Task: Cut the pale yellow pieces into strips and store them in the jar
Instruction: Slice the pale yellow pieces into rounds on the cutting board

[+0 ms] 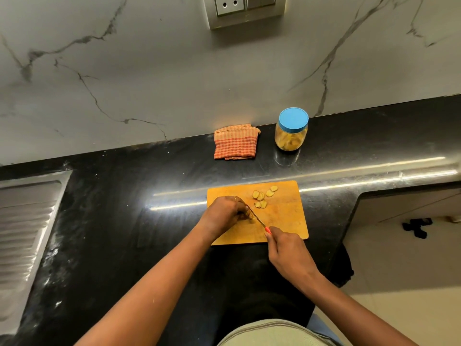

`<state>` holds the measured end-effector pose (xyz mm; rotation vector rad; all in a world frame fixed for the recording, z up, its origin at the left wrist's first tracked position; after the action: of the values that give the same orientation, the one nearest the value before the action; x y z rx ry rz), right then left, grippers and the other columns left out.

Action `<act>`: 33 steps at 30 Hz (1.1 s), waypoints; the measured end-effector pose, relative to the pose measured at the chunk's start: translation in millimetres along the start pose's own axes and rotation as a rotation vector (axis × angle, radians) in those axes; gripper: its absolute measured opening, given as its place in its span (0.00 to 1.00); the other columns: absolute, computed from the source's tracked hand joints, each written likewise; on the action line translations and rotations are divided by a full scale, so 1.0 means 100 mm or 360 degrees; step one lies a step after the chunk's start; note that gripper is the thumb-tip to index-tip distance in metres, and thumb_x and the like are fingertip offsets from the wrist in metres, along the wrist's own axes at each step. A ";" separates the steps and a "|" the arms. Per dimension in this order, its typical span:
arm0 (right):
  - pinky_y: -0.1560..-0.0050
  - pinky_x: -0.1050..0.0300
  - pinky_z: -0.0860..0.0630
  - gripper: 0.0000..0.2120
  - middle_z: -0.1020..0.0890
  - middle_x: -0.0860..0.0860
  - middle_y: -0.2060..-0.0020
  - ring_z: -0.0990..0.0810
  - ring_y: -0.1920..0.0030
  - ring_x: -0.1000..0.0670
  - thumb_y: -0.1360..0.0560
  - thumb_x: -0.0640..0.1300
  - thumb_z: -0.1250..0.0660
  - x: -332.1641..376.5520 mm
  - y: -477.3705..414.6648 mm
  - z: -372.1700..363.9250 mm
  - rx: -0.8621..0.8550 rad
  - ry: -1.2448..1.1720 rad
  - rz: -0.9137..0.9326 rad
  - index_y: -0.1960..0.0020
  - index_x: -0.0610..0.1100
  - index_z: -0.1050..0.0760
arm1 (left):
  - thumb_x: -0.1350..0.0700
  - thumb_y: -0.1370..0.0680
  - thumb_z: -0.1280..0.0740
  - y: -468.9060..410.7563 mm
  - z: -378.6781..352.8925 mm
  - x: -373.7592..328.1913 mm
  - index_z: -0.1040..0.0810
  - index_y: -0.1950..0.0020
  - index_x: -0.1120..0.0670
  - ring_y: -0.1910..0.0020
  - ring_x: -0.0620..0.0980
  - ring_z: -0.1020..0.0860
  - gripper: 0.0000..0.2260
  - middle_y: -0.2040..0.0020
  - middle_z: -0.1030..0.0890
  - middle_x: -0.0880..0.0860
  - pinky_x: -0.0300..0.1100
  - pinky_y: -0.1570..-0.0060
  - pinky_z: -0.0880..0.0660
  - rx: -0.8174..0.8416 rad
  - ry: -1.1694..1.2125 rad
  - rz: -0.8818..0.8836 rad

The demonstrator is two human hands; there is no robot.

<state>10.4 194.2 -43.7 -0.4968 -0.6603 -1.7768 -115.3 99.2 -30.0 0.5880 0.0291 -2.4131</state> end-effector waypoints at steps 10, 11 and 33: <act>0.70 0.61 0.27 0.16 0.21 0.52 0.65 0.23 0.68 0.55 0.17 0.51 0.45 0.01 0.00 -0.01 -0.0028 0.0062 0.0001 0.37 0.46 0.25 | 0.48 0.25 0.30 0.21 -0.05 0.02 0.15 0.47 0.50 0.52 0.48 0.20 0.11 0.45 0.19 0.49 0.50 0.48 0.22 -0.0278 0.0195 0.0143; 0.70 0.60 0.26 0.16 0.21 0.52 0.64 0.23 0.68 0.55 0.17 0.51 0.45 0.01 0.01 -0.01 -0.0025 0.0062 0.0001 0.37 0.46 0.25 | 0.46 0.25 0.30 0.23 -0.07 0.03 0.15 0.46 0.50 0.50 0.46 0.21 0.12 0.44 0.20 0.48 0.49 0.46 0.23 -0.0273 0.0233 0.0182; 0.69 0.60 0.26 0.17 0.20 0.50 0.63 0.22 0.66 0.53 0.17 0.50 0.45 0.04 0.04 -0.03 -0.0057 0.0117 0.0004 0.35 0.45 0.26 | 0.50 0.29 0.23 0.21 0.03 0.08 0.13 0.50 0.54 0.47 0.46 0.23 0.11 0.49 0.16 0.49 0.39 0.47 0.26 -0.0361 0.0372 0.0321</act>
<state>13.6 188.6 -43.1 -0.4542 -0.5775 -1.7982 -109.7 77.2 -28.6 0.7262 0.3230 -2.1005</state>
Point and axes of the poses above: each hand's wrist, its own y-axis away from the middle knuckle, its own z-axis out of the back of the hand, x = y × z, the point moved 9 cm from there along -y, towards the middle knuckle
